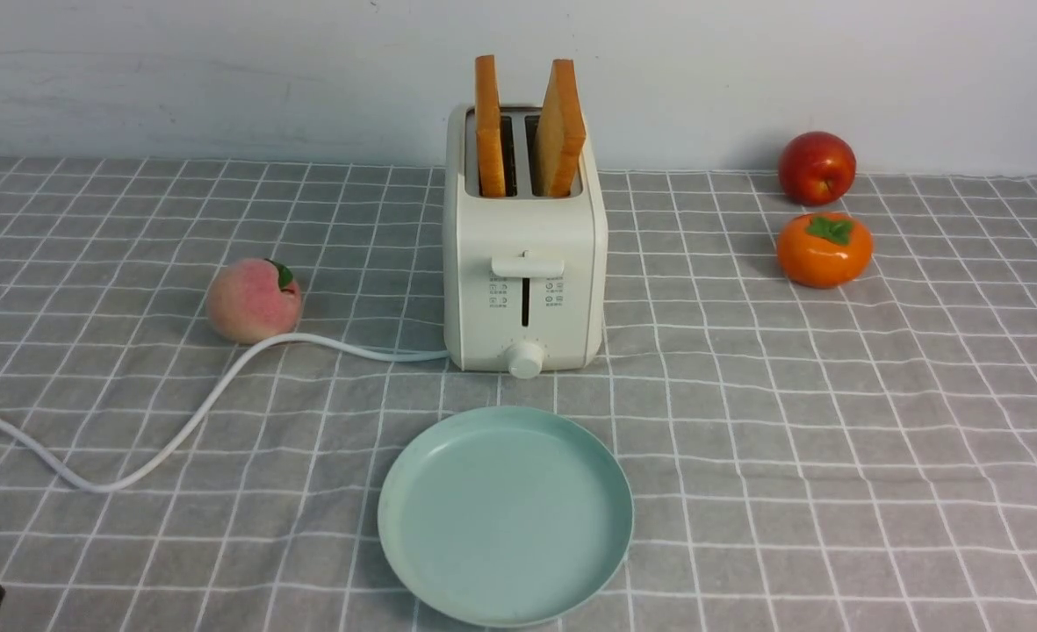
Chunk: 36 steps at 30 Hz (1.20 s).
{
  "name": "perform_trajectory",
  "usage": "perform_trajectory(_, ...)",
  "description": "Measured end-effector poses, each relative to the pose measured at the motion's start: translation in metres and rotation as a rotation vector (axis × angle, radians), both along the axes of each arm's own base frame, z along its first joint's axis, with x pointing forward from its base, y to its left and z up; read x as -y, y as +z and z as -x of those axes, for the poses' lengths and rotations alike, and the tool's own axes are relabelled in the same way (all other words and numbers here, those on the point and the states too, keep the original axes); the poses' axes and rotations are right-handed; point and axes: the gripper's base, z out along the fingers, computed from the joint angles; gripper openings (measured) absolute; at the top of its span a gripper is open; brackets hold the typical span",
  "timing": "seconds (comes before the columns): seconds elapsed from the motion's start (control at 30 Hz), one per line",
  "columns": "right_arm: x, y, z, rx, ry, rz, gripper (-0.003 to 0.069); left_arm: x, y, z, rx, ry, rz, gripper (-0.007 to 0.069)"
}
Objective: Take toasted bread from bread machine on grey coffee table place on plate.
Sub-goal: 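Reach for a toast slice standing in the toaster with the left gripper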
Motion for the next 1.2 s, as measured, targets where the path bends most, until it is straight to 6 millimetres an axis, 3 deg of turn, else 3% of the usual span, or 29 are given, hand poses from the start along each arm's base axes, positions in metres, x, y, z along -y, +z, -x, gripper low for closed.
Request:
perform_trajectory(0.17, -0.001, 0.003, -0.002, 0.052, 0.000, -0.057, 0.0240, -0.004, 0.014, 0.001, 0.117, 0.001, 0.320, 0.0237)
perform_trajectory(0.23, -0.004, 0.012, -0.004, 0.159, -0.008, -0.251, 0.0240, -0.007, 0.019, 0.002, 0.158, -0.011, 0.537, 0.0201)
perform_trajectory(0.33, -0.005, 0.021, -0.004, 0.254, -0.018, -0.417, 0.0240, -0.008, 0.021, 0.003, 0.183, -0.021, 0.630, 0.0127)
perform_trajectory(0.4, -0.004, 0.031, -0.004, 0.354, -0.022, -0.543, 0.0240, -0.008, 0.023, 0.003, 0.194, -0.029, 0.634, 0.0000)
perform_trajectory(0.43, -0.004, 0.033, -0.004, 0.375, -0.022, -0.561, 0.0240, -0.008, 0.023, 0.003, 0.195, -0.031, 0.632, -0.0014)
perform_trajectory(0.93, 0.001, 0.055, 0.000, 0.628, -0.003, -0.587, 0.0230, -0.002, 0.027, 0.004, 0.092, -0.034, 0.417, -0.0014)
perform_trajectory(1.03, 0.000, 0.088, 0.008, 0.721, 0.036, -0.540, 0.0174, -0.001, 0.059, 0.008, 0.133, -0.034, 0.310, -0.0014)
perform_trajectory(1.07, 0.000, 0.095, 0.010, 0.735, 0.041, -0.536, 0.0169, -0.001, 0.061, 0.007, 0.122, -0.032, 0.295, -0.0014)
perform_trajectory(1.1, -0.002, 0.124, 0.013, 0.715, 0.055, -0.485, 0.0108, 0.000, 0.084, 0.004, 0.087, -0.023, 0.192, -0.0014)
perform_trajectory(1.13, -0.002, 0.132, 0.014, 0.718, 0.057, -0.479, 0.0099, 0.000, 0.087, 0.004, 0.080, -0.022, 0.187, -0.0014)
perform_trajectory(1.2, -0.003, 0.169, 0.010, 0.588, 0.039, -0.393, 0.0007, 0.002, 0.113, -0.008, -0.051, -0.014, 0.085, -0.0014)
